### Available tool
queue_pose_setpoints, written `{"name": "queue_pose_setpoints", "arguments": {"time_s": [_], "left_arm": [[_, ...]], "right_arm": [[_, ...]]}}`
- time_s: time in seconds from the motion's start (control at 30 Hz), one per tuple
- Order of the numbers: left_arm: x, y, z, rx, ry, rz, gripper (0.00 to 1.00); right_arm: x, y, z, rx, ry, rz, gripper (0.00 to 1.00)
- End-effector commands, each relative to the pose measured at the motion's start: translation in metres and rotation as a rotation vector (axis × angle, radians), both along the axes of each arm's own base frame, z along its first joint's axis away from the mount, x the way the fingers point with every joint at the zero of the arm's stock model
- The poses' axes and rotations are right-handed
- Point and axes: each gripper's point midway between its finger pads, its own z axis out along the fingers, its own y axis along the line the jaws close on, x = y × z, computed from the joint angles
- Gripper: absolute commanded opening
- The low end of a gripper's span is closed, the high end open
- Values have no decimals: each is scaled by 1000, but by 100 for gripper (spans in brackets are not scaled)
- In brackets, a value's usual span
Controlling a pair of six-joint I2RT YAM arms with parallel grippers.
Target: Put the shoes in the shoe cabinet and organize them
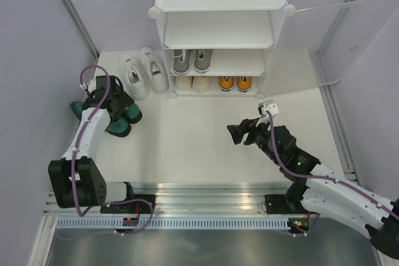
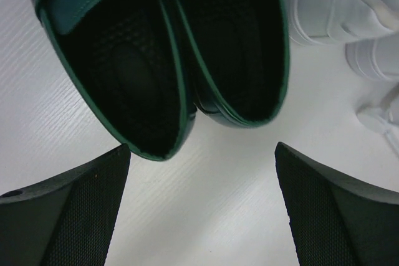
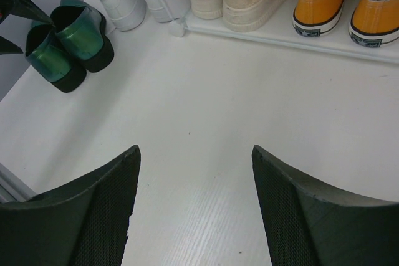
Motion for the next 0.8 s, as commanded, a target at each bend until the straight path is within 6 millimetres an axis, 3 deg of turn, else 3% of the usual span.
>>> {"name": "queue_pose_setpoints", "arguments": {"time_s": [0.0, 0.37, 0.5, 0.57, 0.67, 0.77], "left_arm": [[10, 23, 6, -72, -43, 199, 99], [34, 45, -49, -147, 37, 299, 95], [40, 43, -62, -206, 73, 274, 94], [41, 44, -54, -203, 56, 267, 94], [38, 43, -25, -191, -15, 249, 91], [38, 43, 21, -156, -131, 196, 87]], "right_arm": [[-2, -13, 0, 9, -8, -45, 76], [-8, -11, -10, 19, 17, -22, 73], [-9, -14, -9, 30, 11, -30, 73], [-10, -15, -8, 39, 10, -29, 73], [-10, -15, -10, 35, 12, -32, 73], [-8, -14, -14, 24, 21, -37, 73]]}}
